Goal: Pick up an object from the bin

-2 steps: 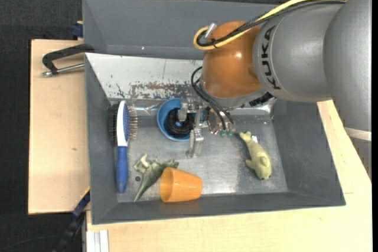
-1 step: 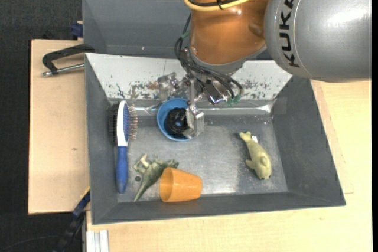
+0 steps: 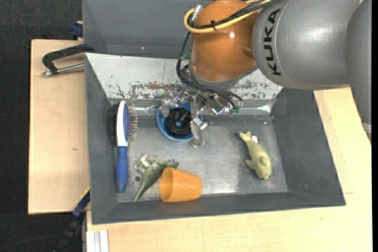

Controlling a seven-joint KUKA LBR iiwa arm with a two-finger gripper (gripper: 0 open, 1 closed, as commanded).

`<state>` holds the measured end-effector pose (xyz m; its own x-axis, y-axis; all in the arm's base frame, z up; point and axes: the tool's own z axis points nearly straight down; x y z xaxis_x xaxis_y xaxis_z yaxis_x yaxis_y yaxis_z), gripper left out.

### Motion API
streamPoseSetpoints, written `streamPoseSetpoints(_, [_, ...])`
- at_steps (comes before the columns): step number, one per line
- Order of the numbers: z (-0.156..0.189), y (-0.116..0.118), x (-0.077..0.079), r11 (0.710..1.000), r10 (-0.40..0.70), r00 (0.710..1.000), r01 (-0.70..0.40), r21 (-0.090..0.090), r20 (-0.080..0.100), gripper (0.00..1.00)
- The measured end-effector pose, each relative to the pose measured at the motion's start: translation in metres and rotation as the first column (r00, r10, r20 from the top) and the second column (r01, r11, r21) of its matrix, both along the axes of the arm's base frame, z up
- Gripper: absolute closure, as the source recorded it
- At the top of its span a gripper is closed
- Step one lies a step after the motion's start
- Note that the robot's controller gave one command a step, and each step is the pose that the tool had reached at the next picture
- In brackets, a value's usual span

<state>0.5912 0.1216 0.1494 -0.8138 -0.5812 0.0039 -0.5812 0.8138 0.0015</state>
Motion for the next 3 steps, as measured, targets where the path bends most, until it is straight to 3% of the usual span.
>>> streamPoseSetpoints(1, [-0.075, -0.043, 0.004, 0.982, 0.188, 0.982, -0.188, 0.004, 0.017, 0.00])
streamPoseSetpoints(2, [-0.072, -0.042, 0.006, 0.982, 0.189, 0.982, -0.190, 0.005, 0.022, 1.00])
streamPoseSetpoints(3, [-0.068, -0.016, 0.009, 0.916, 0.402, 0.916, -0.402, -0.001, 0.016, 1.00])
